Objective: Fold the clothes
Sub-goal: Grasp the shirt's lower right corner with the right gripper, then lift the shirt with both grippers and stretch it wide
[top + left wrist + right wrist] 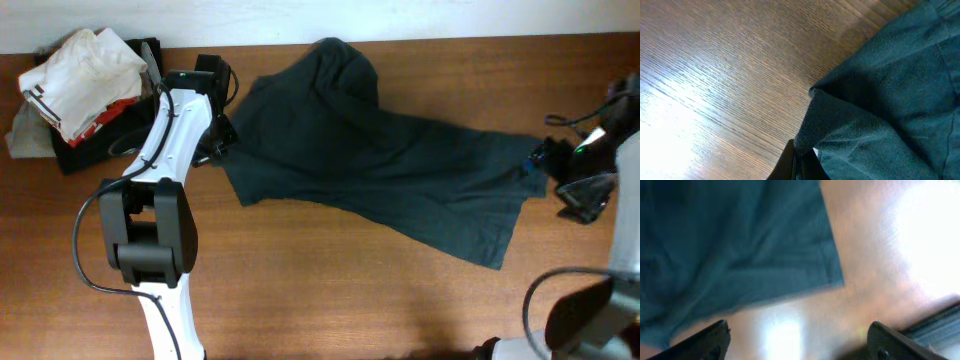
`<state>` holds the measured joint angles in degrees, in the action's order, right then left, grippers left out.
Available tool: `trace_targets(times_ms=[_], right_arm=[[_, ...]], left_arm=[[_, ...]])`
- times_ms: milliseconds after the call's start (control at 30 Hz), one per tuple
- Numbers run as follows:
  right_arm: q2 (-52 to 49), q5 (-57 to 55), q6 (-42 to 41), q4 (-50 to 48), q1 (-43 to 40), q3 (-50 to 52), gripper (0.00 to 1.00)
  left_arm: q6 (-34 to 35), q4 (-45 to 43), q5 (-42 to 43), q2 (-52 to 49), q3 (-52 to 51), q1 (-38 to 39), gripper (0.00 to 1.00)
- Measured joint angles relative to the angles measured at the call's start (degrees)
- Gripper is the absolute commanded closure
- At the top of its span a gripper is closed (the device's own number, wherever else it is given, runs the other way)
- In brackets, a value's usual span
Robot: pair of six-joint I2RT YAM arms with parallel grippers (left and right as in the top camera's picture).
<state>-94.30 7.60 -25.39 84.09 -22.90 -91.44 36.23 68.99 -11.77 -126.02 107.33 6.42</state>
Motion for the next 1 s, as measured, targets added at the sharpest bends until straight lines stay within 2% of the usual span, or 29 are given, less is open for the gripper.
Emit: trace_targets(times_ms=[100,267,333,367,467,567,800,867,1000], right_arm=[[10.16,1.16,-1.7,-11.67,2.73,20.55,0.04],[10.56,3.04,-6.38,-24.22,7.3,40.89,0.09],[10.56,2.99,-8.39,-27.32,7.72,44.48,0.13],[10.49,2.6,-9.57,-30.25,7.74,46.07,0.19],[10.45,0.42,-11.65,-35.3,7.74,47.74,0.28],[10.45,-2.29,-12.63,-38.64,7.74,47.98,0.43],[6.08,-5.44,-13.9,-40.65,7.74,49.55,0.46],[5.81,-5.77,-14.16,-40.65,7.74,49.44,0.55],[4.98,-6.88,-14.58,-41.35,7.85,48.76,0.97]], left_arm=[[0.0,-0.7,0.09,0.0,-0.15,0.0,0.98],[0.0,-1.2,1.33,0.0,-0.24,0.0,0.98],[0.0,-1.2,1.51,0.0,-0.24,0.0,0.99],[0.0,-1.22,1.51,0.0,-0.24,0.0,0.99],[0.0,-1.27,1.51,0.0,-0.24,0.0,0.99],[0.0,-1.2,1.51,0.0,-0.24,0.0,0.99],[0.0,-1.14,1.51,0.0,-0.24,0.0,0.99],[0.0,-1.11,1.51,0.0,-0.24,0.0,0.98],[0.0,-1.11,1.51,0.0,-0.24,0.0,0.98]])
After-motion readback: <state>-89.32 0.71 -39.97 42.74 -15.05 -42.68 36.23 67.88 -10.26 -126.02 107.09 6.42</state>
